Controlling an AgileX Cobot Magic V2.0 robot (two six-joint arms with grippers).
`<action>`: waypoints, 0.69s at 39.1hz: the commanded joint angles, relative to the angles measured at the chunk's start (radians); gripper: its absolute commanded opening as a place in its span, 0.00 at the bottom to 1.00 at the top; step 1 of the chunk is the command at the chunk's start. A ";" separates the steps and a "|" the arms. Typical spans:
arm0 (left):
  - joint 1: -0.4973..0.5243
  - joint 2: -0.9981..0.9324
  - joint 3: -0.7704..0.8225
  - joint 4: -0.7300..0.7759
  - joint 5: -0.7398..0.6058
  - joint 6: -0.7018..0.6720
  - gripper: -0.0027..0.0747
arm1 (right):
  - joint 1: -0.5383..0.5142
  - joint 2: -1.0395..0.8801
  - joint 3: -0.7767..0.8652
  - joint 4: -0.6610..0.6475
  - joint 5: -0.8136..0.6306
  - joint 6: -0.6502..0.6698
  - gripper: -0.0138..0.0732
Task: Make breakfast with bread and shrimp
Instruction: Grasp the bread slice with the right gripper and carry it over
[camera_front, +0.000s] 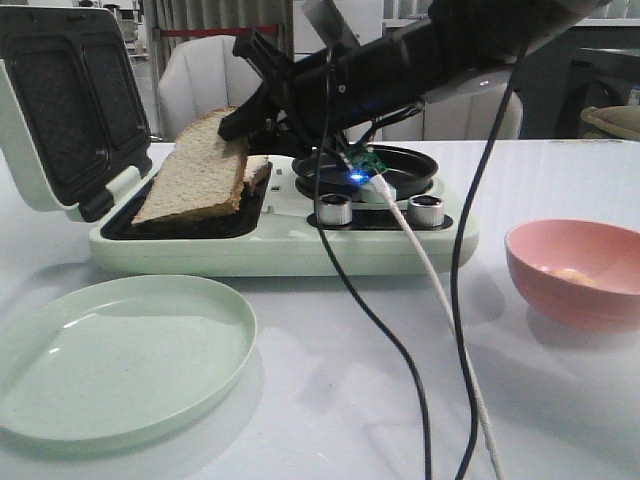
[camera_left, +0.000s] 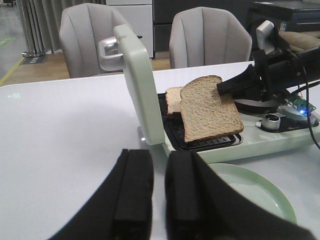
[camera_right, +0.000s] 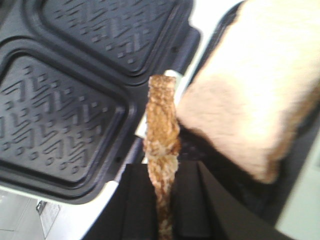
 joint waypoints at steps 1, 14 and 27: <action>-0.005 -0.015 -0.026 0.017 -0.074 -0.008 0.27 | -0.013 -0.034 -0.057 0.042 0.100 -0.010 0.41; -0.005 -0.015 -0.026 0.017 -0.076 -0.008 0.27 | 0.002 0.002 -0.094 -0.015 0.103 -0.006 0.60; -0.005 -0.015 -0.026 0.017 -0.076 -0.008 0.27 | 0.013 -0.044 -0.094 -0.056 0.056 0.010 0.80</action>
